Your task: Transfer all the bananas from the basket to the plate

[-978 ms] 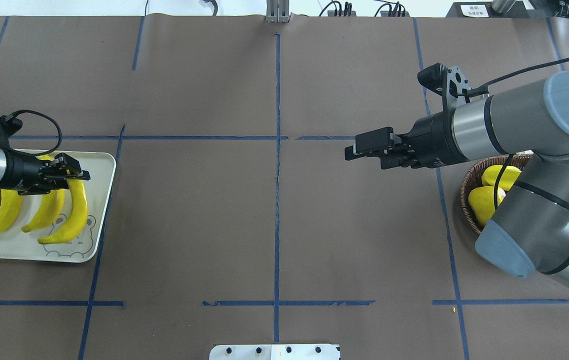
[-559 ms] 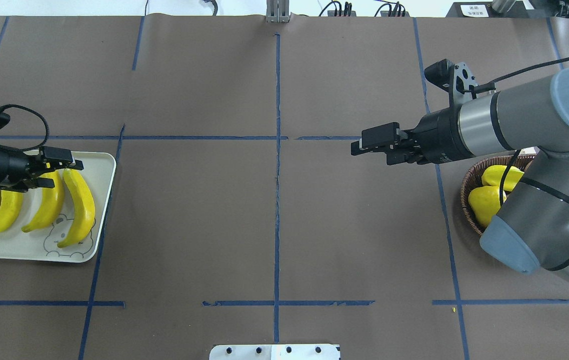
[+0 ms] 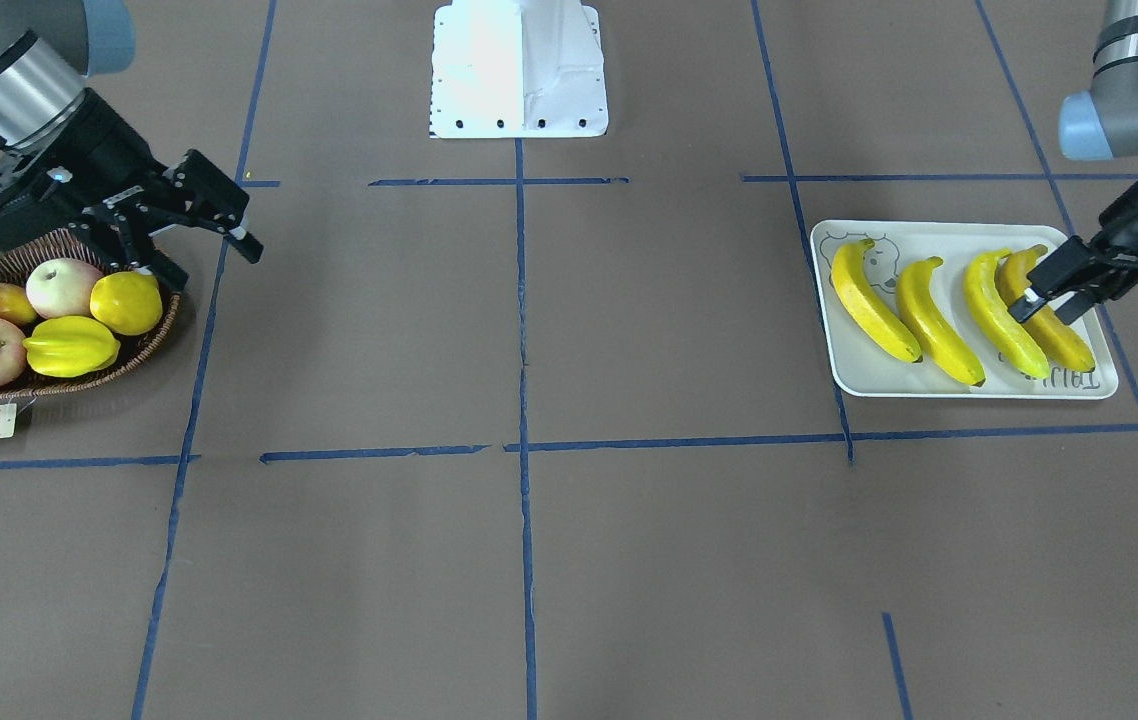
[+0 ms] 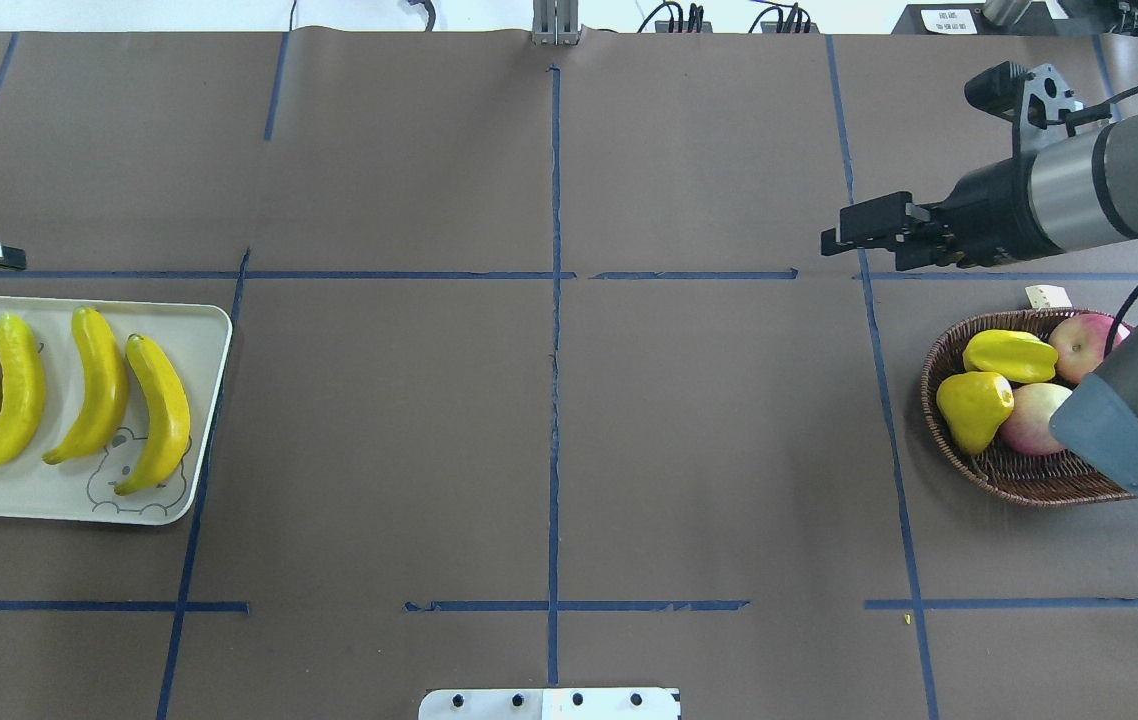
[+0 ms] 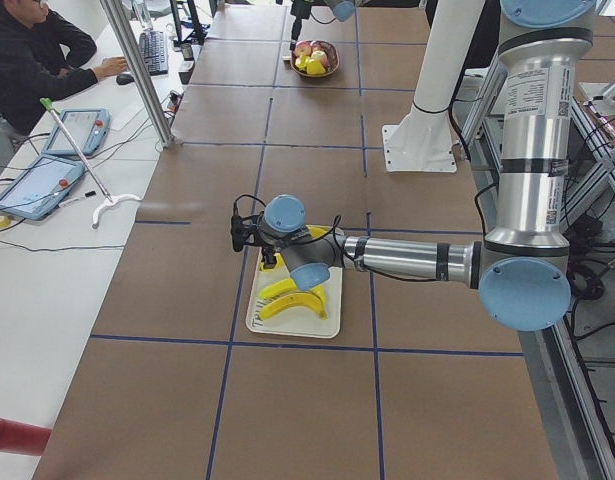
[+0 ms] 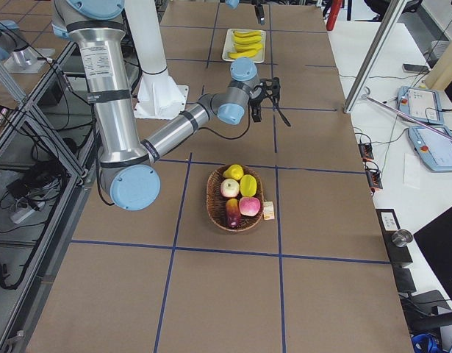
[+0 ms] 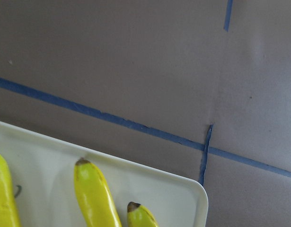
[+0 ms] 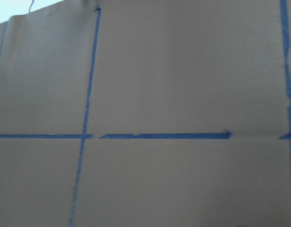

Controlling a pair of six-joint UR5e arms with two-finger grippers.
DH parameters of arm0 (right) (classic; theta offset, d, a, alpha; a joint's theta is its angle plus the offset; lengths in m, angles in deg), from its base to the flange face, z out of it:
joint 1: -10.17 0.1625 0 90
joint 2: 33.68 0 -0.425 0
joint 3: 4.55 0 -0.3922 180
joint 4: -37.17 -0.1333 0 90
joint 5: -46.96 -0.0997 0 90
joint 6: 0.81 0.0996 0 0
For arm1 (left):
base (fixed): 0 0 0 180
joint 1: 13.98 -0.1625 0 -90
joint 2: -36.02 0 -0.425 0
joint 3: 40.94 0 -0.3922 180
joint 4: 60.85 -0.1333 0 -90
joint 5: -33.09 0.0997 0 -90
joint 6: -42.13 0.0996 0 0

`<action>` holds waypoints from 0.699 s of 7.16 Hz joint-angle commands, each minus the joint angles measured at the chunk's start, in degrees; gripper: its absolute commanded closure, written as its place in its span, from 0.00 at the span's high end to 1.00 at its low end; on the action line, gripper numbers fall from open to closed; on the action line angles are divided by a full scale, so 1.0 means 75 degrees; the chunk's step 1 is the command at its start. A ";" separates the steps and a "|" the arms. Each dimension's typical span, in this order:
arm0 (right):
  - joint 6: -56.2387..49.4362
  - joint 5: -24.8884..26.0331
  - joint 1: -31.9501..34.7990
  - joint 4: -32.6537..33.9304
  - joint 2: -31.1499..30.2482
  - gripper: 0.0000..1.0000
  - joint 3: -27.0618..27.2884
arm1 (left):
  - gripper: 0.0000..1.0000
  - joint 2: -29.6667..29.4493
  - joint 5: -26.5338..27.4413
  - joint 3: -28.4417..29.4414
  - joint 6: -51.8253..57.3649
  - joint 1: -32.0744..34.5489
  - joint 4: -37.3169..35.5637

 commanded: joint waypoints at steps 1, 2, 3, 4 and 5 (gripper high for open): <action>-0.2847 -0.0108 0.0971 0.1505 -0.0459 1.00 -0.0051 | 1.00 0.0022 0.0119 0.0112 0.3948 0.1484 -0.2068; -0.4426 -0.0271 0.1707 0.2649 -0.0449 1.00 -0.0086 | 1.00 0.0022 0.0108 0.0112 0.5581 0.2187 -0.3136; -0.6066 -0.0621 0.2469 0.3588 -0.0449 1.00 -0.0214 | 1.00 0.0045 0.0085 0.0112 0.6491 0.2519 -0.3761; -0.7138 -0.1413 0.3254 0.4108 -0.0461 1.00 -0.0598 | 1.00 0.0173 0.0004 0.0112 0.6894 0.2627 -0.4232; -0.8019 -0.2326 0.3992 0.4194 -0.0565 1.00 -0.1205 | 1.00 0.0175 -0.0090 0.0077 0.7235 0.2639 -0.4851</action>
